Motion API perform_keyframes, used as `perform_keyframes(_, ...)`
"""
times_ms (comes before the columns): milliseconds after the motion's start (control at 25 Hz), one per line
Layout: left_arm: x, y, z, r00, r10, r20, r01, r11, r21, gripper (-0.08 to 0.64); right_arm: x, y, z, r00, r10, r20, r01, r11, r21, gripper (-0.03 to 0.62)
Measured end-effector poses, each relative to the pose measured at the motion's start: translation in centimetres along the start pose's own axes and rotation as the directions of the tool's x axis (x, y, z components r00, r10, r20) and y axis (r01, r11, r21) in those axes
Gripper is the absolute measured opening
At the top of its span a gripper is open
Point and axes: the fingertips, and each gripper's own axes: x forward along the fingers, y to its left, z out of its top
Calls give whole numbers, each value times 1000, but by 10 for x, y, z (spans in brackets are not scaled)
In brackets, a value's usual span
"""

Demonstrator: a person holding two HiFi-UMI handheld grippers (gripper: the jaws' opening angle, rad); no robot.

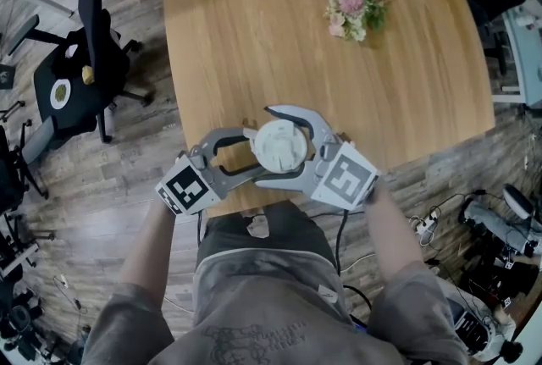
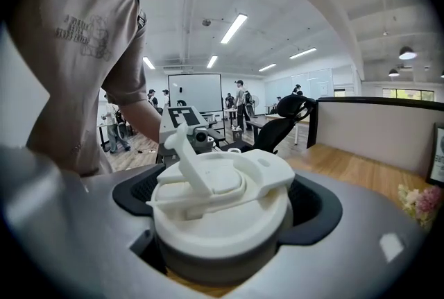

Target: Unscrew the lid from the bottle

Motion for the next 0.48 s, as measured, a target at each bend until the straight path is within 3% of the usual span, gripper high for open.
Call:
perform_keyframes(320,1,1,-5,999,23,-38,-24,999,-37,205,-6,-5,1,996,-87,0,87,996,1,515)
perform_keyframes(480,-4,6,-13,993,82,-90,-87,994,-60,187,-22,-12,17,990,-130,54,125,989,78,517)
